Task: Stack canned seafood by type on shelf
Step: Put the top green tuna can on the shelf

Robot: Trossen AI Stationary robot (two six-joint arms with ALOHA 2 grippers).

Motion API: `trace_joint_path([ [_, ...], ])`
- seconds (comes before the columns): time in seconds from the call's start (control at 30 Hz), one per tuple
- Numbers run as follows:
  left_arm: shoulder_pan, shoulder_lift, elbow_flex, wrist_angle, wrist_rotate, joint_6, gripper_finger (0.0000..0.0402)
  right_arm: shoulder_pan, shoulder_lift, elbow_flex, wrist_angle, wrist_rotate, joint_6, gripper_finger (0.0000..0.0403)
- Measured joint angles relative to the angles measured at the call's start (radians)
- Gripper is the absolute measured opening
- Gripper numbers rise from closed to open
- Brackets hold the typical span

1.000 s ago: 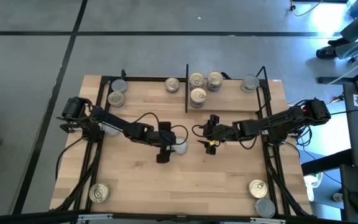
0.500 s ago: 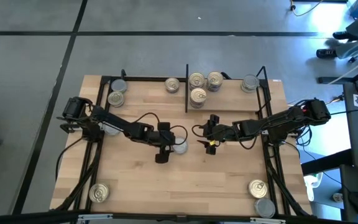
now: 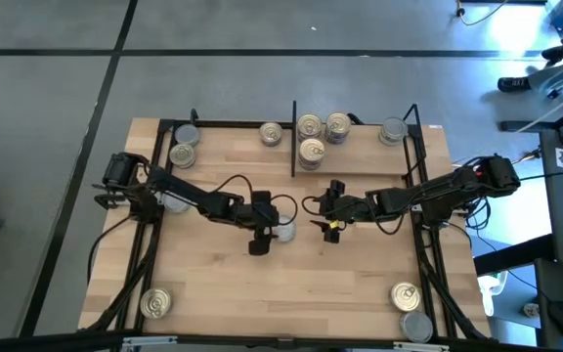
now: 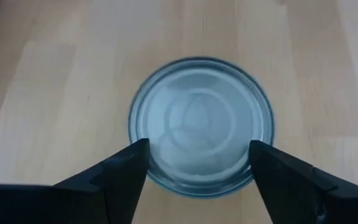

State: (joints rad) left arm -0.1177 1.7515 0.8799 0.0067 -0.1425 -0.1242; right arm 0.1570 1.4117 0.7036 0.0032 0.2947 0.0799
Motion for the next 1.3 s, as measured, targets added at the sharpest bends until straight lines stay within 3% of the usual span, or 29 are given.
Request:
trace_joint_path([
  [0.27,0.000,-0.004,0.003,-0.049,0.013,-0.001,0.0217,0.000,0.000,0.000,-0.004,0.000,0.000,0.0308],
  [0.7,-0.006,-0.007,-0.001,-0.084,0.009,0.050,0.0214,0.000,0.027,-0.001,0.015,-0.022,-0.012,0.0308],
  [1.17,-0.013,-0.010,-0.114,0.089,0.005,0.011,0.0214,0.001,0.240,0.000,0.339,-0.249,-0.209,0.0308],
  [1.3,-0.013,-0.011,-0.137,0.135,0.006,0.011,0.0214,0.014,0.310,0.000,0.430,-0.273,-0.298,0.0308],
])
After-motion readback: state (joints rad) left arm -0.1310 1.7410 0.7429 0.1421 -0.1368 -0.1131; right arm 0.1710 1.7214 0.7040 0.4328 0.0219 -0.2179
